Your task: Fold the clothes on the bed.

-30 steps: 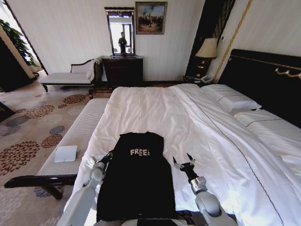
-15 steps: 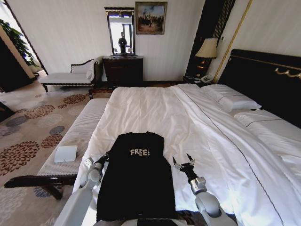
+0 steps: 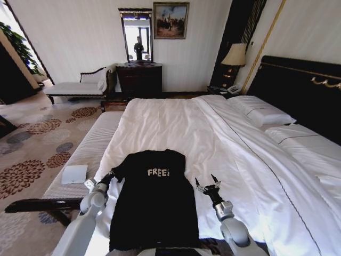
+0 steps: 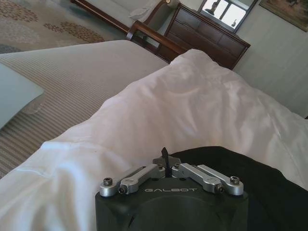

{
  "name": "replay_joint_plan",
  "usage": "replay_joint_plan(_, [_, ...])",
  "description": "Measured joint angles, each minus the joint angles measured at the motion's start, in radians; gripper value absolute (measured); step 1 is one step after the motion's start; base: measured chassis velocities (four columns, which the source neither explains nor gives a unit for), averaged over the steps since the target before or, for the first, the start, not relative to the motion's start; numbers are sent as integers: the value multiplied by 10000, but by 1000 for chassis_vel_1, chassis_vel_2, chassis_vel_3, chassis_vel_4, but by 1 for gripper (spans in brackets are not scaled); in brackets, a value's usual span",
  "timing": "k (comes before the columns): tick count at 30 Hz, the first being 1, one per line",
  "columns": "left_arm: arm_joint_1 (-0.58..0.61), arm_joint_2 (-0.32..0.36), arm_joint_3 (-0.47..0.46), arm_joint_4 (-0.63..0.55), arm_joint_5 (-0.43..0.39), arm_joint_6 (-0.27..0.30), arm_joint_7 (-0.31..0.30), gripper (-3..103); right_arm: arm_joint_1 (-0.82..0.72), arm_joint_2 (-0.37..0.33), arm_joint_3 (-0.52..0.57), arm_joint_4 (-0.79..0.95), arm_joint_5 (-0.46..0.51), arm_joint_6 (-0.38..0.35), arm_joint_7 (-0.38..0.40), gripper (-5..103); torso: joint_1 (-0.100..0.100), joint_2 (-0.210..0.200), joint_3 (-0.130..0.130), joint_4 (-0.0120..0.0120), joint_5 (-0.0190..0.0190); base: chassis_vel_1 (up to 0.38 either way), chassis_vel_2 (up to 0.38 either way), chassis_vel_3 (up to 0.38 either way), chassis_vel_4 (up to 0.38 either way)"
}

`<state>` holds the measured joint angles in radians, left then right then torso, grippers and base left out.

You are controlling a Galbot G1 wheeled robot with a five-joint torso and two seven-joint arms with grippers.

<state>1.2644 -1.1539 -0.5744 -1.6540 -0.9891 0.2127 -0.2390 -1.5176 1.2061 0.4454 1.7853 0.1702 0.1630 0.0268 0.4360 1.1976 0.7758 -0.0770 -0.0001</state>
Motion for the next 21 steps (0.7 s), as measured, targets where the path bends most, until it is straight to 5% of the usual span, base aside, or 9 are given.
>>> replay_joint_plan(11, [-303, 230, 434, -103, 349, -16, -93, 1, 34, -63, -73, -27, 9, 0, 0, 100, 0, 0, 0, 1, 0, 0, 0, 0, 0])
replay_joint_plan(21, [-624, 732, 1446, -1436, 2144, 462, -601, 1, 498, -498, -495, -252, 211, -6, -8, 100, 1, -1, 1, 7, 3, 0, 0, 0, 0])
